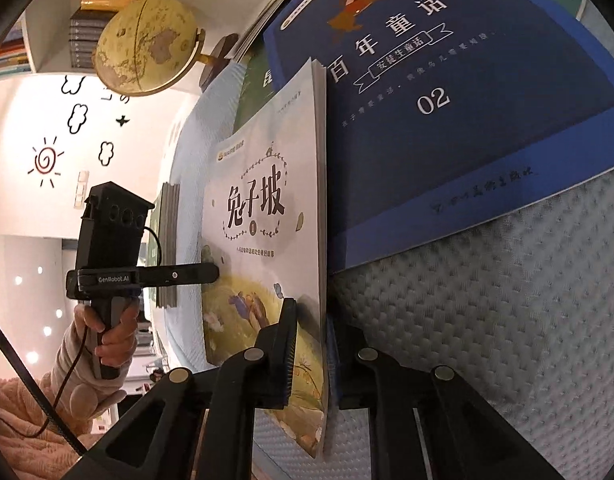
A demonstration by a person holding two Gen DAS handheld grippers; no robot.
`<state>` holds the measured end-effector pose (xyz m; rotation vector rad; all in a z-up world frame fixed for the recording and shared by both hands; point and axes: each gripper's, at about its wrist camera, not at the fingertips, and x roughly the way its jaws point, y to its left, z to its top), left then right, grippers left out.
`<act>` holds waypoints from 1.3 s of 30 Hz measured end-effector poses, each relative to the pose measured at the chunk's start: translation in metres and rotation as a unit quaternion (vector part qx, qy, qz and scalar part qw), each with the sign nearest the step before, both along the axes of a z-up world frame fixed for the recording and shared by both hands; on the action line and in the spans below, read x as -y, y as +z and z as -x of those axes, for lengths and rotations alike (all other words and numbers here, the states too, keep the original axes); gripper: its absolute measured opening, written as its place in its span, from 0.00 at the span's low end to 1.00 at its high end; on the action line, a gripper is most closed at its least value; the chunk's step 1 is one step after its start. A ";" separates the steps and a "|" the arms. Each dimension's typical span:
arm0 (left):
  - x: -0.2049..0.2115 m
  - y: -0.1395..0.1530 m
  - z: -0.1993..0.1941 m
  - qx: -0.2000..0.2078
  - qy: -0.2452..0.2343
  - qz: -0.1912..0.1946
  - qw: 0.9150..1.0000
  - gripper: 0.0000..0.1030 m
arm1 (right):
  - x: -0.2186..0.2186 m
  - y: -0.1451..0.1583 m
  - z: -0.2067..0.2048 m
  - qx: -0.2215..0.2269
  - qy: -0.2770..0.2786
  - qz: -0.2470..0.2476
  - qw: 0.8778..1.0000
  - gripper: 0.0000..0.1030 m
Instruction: Organize books
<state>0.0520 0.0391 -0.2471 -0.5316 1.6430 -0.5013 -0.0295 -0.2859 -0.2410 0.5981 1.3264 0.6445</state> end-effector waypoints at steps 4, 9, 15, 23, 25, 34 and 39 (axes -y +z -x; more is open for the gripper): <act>0.005 0.005 0.003 0.020 -0.004 -0.018 1.000 0.19 | 0.005 -0.004 0.002 -0.017 -0.016 -0.013 1.000 0.11; 0.003 0.007 0.006 0.028 -0.001 -0.021 0.999 0.19 | 0.004 -0.002 0.005 -0.011 -0.039 -0.010 0.999 0.12; 0.014 0.021 0.015 0.058 -0.006 -0.050 0.997 0.16 | -0.001 0.015 0.018 0.024 -0.069 -0.004 0.997 0.09; 0.010 0.041 0.027 0.080 -0.008 -0.056 0.995 0.16 | -0.026 0.048 0.024 0.049 -0.053 0.008 0.997 0.08; 0.004 0.045 0.028 0.081 -0.005 -0.051 0.995 0.16 | -0.030 0.052 0.024 0.053 -0.054 0.010 0.997 0.08; -0.019 0.067 0.033 0.096 0.010 -0.037 0.995 0.16 | -0.049 0.080 0.028 0.091 -0.040 0.015 0.995 0.08; -0.028 0.086 0.034 0.112 0.011 -0.034 0.993 0.16 | -0.060 0.097 0.024 0.109 -0.041 0.014 0.993 0.08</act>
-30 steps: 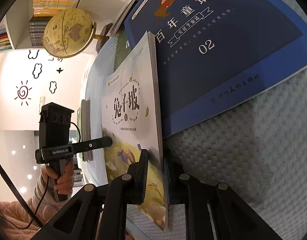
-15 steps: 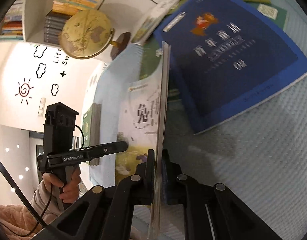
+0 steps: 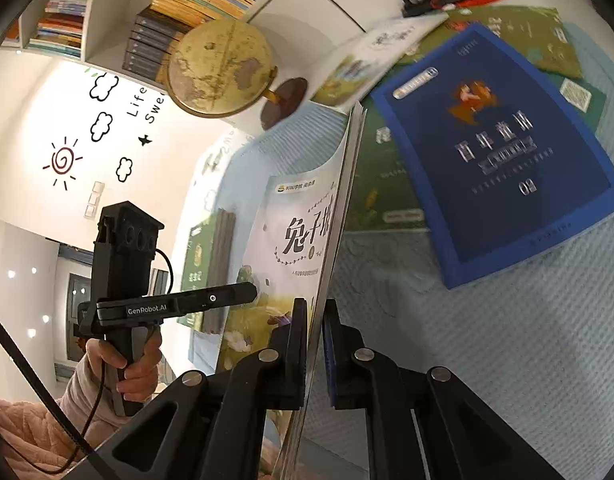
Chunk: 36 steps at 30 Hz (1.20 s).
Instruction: Organize books
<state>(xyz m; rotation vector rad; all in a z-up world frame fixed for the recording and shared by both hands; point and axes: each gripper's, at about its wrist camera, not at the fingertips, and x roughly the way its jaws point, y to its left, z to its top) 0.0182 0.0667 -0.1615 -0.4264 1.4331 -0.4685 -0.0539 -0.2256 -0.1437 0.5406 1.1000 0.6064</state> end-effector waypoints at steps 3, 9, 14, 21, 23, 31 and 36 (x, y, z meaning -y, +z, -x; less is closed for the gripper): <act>-0.009 0.010 -0.001 0.011 0.000 -0.001 1.000 0.16 | -0.010 0.012 -0.002 0.011 0.002 0.003 1.000 0.08; -0.022 0.025 -0.006 0.025 0.005 -0.001 1.000 0.16 | -0.028 0.028 -0.005 0.027 0.005 0.005 1.000 0.08; -0.028 0.035 -0.007 0.039 -0.003 -0.030 0.999 0.16 | -0.040 0.034 -0.006 0.036 0.013 0.006 0.999 0.08; -0.055 0.047 -0.008 0.053 0.002 -0.038 0.998 0.16 | -0.068 0.043 -0.011 0.049 0.021 0.003 0.999 0.08; -0.065 0.049 -0.008 0.055 0.004 -0.040 0.998 0.16 | -0.077 0.045 -0.012 0.053 0.026 0.003 0.998 0.08; -0.110 0.055 -0.009 0.065 0.021 -0.050 0.996 0.16 | -0.120 0.049 -0.024 0.057 0.044 -0.006 0.997 0.08; -0.140 0.057 -0.009 0.071 0.035 -0.059 0.995 0.16 | -0.155 0.050 -0.032 0.057 0.065 -0.004 0.996 0.08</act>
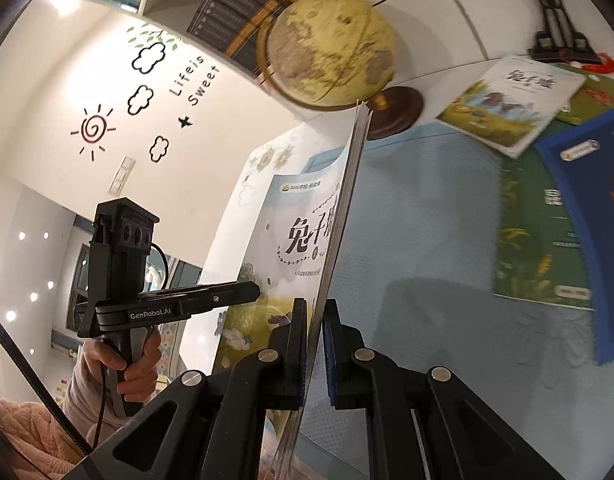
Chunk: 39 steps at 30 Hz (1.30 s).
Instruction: Organize books
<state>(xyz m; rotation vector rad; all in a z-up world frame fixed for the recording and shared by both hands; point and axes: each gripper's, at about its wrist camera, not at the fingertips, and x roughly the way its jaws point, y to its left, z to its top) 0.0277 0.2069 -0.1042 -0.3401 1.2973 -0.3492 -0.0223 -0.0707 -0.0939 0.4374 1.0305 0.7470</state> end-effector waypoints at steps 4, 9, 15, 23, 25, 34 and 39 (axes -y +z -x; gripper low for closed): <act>-0.024 -0.001 0.000 0.002 0.015 0.003 1.000 0.16 | -0.024 -0.001 -0.007 -0.001 0.015 0.004 1.000 0.09; -0.053 -0.003 0.002 0.001 0.032 0.006 0.999 0.16 | -0.055 -0.001 -0.016 -0.002 0.034 0.003 0.999 0.09; -0.089 -0.012 0.007 -0.002 0.058 0.007 0.998 0.16 | -0.092 -0.005 -0.029 -0.005 0.058 0.008 0.998 0.09; -0.131 -0.034 0.013 -0.020 0.095 0.012 0.995 0.16 | -0.140 -0.026 -0.036 -0.028 0.082 0.024 0.996 0.09; -0.141 -0.042 0.015 -0.028 0.105 0.013 0.994 0.16 | -0.151 -0.032 -0.037 -0.033 0.088 0.031 0.995 0.09; -0.172 -0.070 0.013 -0.051 0.145 0.019 0.988 0.16 | -0.185 -0.070 -0.047 -0.078 0.089 0.050 0.992 0.10; -0.179 -0.078 0.012 -0.059 0.152 0.018 0.986 0.16 | -0.186 -0.082 -0.049 -0.106 0.077 0.043 0.990 0.10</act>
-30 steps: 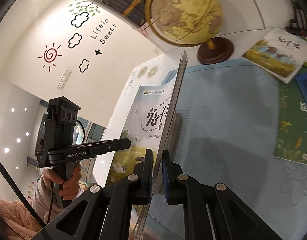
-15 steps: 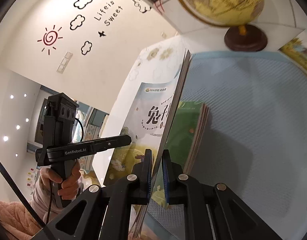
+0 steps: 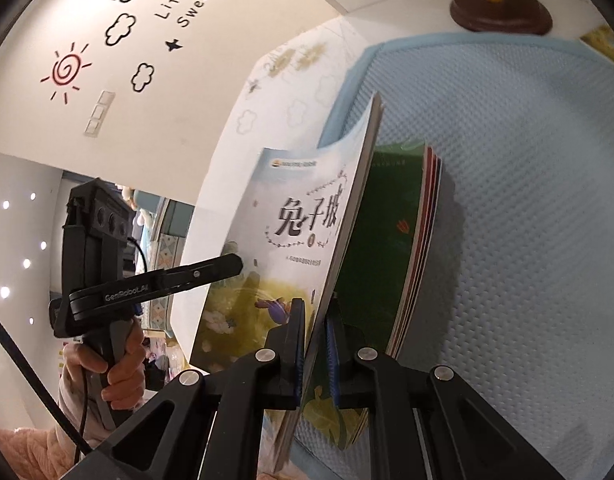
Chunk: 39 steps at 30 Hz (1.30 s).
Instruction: Organize books
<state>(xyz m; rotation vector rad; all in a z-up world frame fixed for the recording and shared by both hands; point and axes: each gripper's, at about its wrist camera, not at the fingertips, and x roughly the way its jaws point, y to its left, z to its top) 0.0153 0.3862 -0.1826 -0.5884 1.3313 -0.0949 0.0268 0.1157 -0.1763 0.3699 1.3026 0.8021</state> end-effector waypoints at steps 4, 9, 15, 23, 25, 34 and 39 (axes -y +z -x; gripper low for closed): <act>0.000 -0.006 -0.001 -0.008 0.004 0.003 1.000 0.16 | 0.003 -0.011 0.002 -0.014 -0.007 0.012 1.000 0.10; 0.000 -0.012 0.001 -0.016 0.006 -0.003 1.000 0.16 | 0.004 -0.022 0.001 -0.024 -0.007 0.028 0.999 0.11; -0.001 -0.015 0.003 -0.019 0.012 -0.003 1.000 0.17 | 0.005 -0.023 -0.004 -0.026 -0.010 0.032 0.999 0.12; 0.002 -0.013 0.003 -0.018 0.015 -0.020 1.000 0.19 | 0.003 -0.021 -0.003 -0.025 -0.014 0.032 0.999 0.12; 0.002 -0.012 0.003 -0.018 0.014 -0.023 0.999 0.19 | 0.002 -0.022 -0.002 -0.027 -0.011 0.034 0.999 0.13; 0.008 -0.010 0.002 -0.021 0.010 -0.044 0.999 0.20 | 0.001 -0.022 -0.001 -0.028 -0.015 0.034 0.999 0.13; 0.013 -0.007 -0.001 -0.030 0.001 -0.095 0.995 0.21 | 0.001 -0.022 0.002 -0.024 -0.022 0.035 0.999 0.13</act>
